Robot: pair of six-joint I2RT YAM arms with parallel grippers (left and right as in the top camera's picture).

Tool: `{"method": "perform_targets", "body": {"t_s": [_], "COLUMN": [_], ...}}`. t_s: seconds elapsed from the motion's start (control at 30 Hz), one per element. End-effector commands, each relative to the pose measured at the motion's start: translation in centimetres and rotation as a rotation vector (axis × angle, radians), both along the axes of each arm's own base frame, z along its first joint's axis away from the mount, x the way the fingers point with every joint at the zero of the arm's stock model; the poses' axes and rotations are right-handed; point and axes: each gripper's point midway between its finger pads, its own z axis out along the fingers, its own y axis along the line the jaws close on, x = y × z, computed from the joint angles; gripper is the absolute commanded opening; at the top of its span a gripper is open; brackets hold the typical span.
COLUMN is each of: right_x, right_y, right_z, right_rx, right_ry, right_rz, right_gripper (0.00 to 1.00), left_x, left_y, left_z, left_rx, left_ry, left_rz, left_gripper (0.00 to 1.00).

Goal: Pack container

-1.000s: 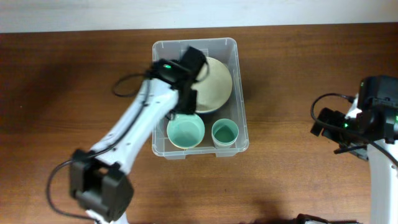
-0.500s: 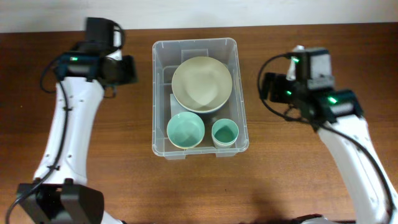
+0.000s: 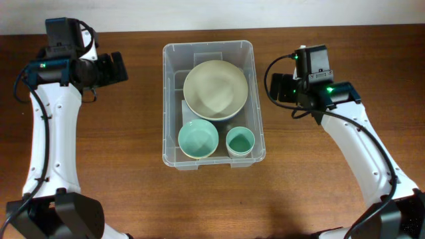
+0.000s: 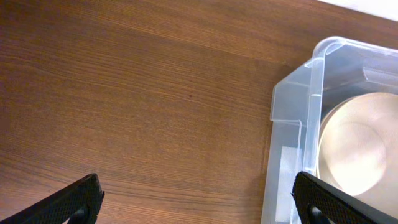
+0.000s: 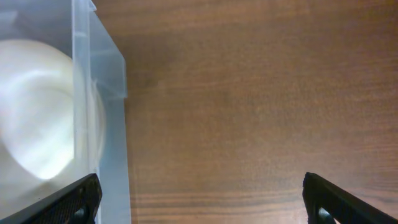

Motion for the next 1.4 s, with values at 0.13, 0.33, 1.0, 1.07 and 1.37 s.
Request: {"method": "perform_targets", "body": {"t_s": [0.13, 0.33, 1.0, 1.07, 1.37], "right_x": [-2.0, -4.6, -17.2, -18.5, -20.6], "right_y": [-0.6, -1.0, -3.5, -3.7, -5.2], "right_z": [4.0, 7.6, 5.2, 4.3, 1.8], "right_rx": [-0.018, -0.006, 0.038, 0.049, 0.050], "right_ry": [-0.071, -0.134, -0.302, -0.323, -0.356], "right_rz": [0.005, 0.004, -0.023, -0.033, -0.117], "right_gripper": [0.99, 0.99, 0.99, 0.99, 0.99], "left_x": [-1.2, -3.7, -18.3, -20.6, -24.8], "left_y": [-0.7, -1.0, -2.9, -3.1, -3.5], "left_z": [0.0, 3.0, 2.9, 1.9, -1.0], "left_rx": [-0.015, 0.001, 0.043, 0.049, 0.051], "left_ry": [0.036, -0.002, -0.339, -0.376, -0.406], "left_rz": [-0.043, -0.063, -0.082, -0.081, -0.078], "left_gripper": [0.99, 0.99, 0.99, 0.99, 0.99]}}
